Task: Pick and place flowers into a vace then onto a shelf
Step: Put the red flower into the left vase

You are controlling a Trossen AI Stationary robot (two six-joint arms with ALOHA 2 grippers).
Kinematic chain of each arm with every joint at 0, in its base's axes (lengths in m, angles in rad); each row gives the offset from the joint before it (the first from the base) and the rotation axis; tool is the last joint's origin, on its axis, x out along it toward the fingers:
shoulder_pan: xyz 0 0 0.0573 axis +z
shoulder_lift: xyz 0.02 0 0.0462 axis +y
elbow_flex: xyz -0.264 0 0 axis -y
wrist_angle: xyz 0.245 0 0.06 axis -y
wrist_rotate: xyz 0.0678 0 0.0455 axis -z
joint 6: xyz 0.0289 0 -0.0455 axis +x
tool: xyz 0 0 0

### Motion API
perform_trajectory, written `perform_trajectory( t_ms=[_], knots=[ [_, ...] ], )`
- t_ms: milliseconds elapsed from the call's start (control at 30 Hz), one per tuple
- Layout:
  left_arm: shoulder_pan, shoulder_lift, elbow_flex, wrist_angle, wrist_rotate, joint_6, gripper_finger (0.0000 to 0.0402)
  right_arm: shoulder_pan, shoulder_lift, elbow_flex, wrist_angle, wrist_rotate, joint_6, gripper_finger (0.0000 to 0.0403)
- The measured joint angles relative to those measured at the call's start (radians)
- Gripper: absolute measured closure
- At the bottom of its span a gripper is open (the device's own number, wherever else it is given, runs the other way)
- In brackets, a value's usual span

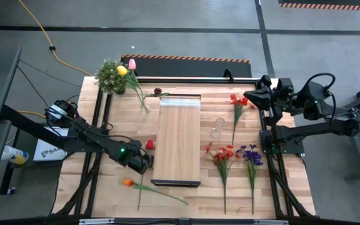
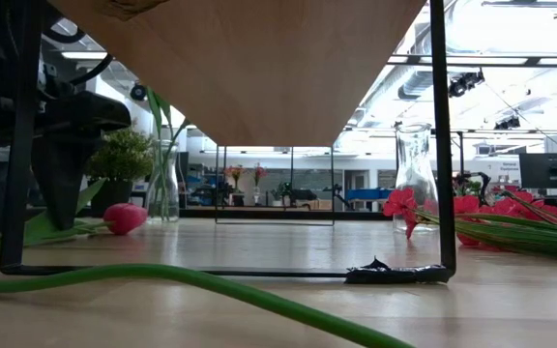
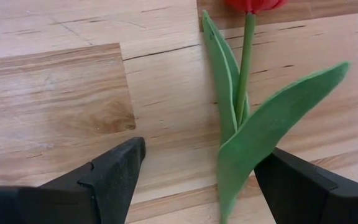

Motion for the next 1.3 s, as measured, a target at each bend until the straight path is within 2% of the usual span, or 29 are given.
perform_trajectory(
  t_ms=[133,233,900,1000,1133,1200,1300],
  knots=[
    [0.000,0.000,0.000,-0.009,0.000,-0.002,0.0076,0.000,0.000,0.000,0.000,0.000,0.000,0.0402],
    [0.000,0.000,0.000,-0.018,-0.001,-0.021,0.0098,0.000,0.000,0.000,0.000,0.000,0.000,0.0402],
    [0.000,0.001,-0.002,-0.075,-0.031,-0.137,0.0311,0.000,0.000,0.000,0.000,0.000,0.000,0.0402],
    [-0.001,0.001,-0.001,-0.088,-0.065,-0.170,0.0340,0.000,0.000,0.000,0.000,0.000,0.000,0.0402],
    [0.000,0.002,-0.003,-0.095,-0.160,-0.195,0.0369,0.000,0.000,0.000,0.000,0.000,0.000,0.0402],
    [0.004,0.007,-0.008,-0.112,-0.237,-0.214,0.0372,0.000,0.000,0.000,0.000,0.000,0.000,0.0402],
    [0.004,0.005,-0.006,-0.116,-0.302,-0.261,0.0363,0.000,0.000,0.000,0.000,0.000,0.000,0.0402]
  ],
)
